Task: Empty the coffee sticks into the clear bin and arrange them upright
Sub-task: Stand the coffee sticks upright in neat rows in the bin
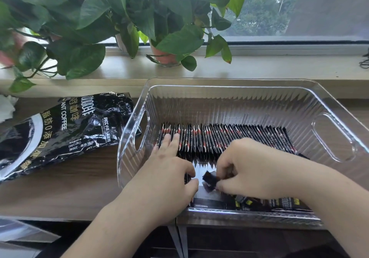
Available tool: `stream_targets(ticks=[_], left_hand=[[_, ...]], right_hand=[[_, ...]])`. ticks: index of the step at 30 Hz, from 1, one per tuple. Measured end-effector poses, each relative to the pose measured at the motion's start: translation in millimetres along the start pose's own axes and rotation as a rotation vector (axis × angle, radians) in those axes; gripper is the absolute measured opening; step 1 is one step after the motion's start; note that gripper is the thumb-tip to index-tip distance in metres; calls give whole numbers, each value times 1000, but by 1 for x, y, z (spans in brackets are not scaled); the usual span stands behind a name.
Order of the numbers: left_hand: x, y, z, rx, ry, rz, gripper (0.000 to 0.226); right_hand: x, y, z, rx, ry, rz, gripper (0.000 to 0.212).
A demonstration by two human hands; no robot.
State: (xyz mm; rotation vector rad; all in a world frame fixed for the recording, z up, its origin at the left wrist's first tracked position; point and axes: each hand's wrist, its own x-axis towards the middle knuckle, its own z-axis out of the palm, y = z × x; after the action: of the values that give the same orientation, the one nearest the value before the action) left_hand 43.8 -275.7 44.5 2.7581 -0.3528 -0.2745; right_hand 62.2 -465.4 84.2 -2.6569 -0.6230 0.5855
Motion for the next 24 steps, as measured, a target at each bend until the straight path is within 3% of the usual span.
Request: stream_targets(ticks=[5,12,21,24], left_hand=[[-1,0,1,15,14,15,30],[-5,0,-1,-40,10,0,32],[-8,-3,-6,-103,17,17,24],[-11,-3,-11,-117,7,47,35]], right_hand=[[3,-4,-15,302,242,219,23],[28,-17,11,467,53,346,25],[34,-19,29,636,19,260,20],[34,-13,27,743,1,239,10]])
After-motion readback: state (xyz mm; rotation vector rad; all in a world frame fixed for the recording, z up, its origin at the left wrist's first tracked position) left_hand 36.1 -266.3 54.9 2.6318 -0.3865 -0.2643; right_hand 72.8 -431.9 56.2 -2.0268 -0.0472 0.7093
